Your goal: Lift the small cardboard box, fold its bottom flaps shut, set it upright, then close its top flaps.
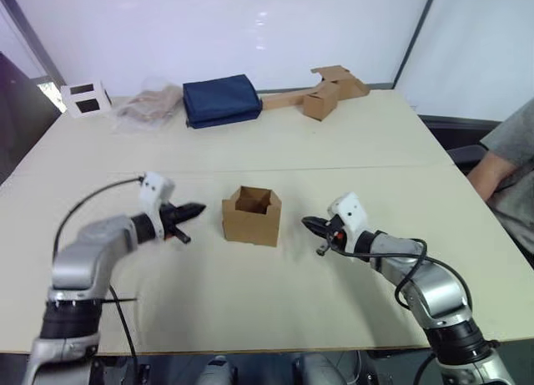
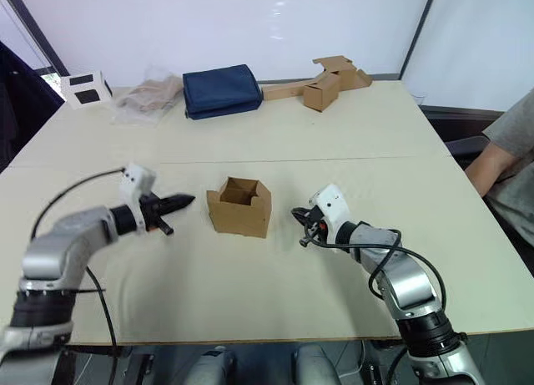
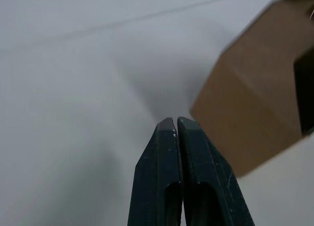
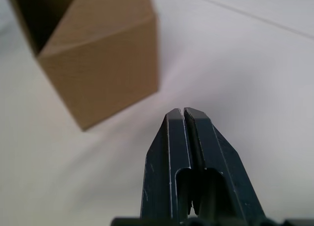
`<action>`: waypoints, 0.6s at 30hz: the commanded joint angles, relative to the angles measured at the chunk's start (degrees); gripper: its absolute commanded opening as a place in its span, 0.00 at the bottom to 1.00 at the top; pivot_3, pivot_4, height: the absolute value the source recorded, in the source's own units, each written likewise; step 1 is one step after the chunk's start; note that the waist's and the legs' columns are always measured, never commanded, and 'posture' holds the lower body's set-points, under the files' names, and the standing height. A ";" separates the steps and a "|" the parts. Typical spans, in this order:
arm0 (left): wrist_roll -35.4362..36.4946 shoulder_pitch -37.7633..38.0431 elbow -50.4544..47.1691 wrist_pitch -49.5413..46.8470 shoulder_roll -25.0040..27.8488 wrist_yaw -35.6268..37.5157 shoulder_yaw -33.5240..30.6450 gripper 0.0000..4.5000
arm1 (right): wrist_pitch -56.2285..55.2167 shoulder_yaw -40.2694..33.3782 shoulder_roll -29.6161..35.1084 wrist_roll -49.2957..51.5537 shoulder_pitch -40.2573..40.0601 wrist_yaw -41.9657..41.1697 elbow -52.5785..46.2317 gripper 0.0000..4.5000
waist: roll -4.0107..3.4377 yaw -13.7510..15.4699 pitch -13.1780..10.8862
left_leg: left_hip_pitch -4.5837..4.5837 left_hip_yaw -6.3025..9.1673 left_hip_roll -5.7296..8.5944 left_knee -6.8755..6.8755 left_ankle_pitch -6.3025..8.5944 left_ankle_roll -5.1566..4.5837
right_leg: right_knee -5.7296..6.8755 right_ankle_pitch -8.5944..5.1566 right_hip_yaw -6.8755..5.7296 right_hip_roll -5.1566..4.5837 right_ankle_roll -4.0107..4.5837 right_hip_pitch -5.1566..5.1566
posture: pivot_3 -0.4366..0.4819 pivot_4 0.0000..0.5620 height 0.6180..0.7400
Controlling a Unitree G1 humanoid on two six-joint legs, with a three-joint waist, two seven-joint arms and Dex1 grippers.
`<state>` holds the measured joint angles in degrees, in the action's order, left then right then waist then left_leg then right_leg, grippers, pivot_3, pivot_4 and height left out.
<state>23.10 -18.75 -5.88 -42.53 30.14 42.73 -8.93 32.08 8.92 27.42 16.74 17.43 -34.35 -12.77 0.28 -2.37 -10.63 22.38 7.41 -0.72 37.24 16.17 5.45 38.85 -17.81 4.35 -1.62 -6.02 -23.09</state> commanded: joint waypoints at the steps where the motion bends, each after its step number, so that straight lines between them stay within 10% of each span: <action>1: -1.37 0.25 -2.08 4.28 -1.99 -2.49 2.05 0.02 | -1.48 1.63 -0.16 -1.90 2.27 -1.34 0.59 0.00 | 0.00 0.14 0.00 | 0.00 0.00 0.01 0.01 0.00 0.00 | 0.00 0.00 0.00 -0.01 0.00 0.01 | 0.48 0.27 1.00; 18: -1.54 1.22 -4.48 5.96 -2.34 4.17 13.80 0.02 | 2.05 3.04 1.35 -3.53 2.05 -4.85 -1.10 0.00 | 0.00 -0.03 0.01 | -0.01 -0.02 0.01 -0.04 0.00 0.00 | -0.02 0.00 0.01 0.00 0.00 0.00 | 0.48 0.27 1.00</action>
<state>19.47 -17.76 -6.52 -35.86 28.40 45.59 2.98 34.01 13.28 28.39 12.04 20.11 -38.81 -10.56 0.28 -2.39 -10.62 22.37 7.39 -0.70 37.21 16.17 5.45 38.83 -17.81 4.36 -1.63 -6.02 -23.08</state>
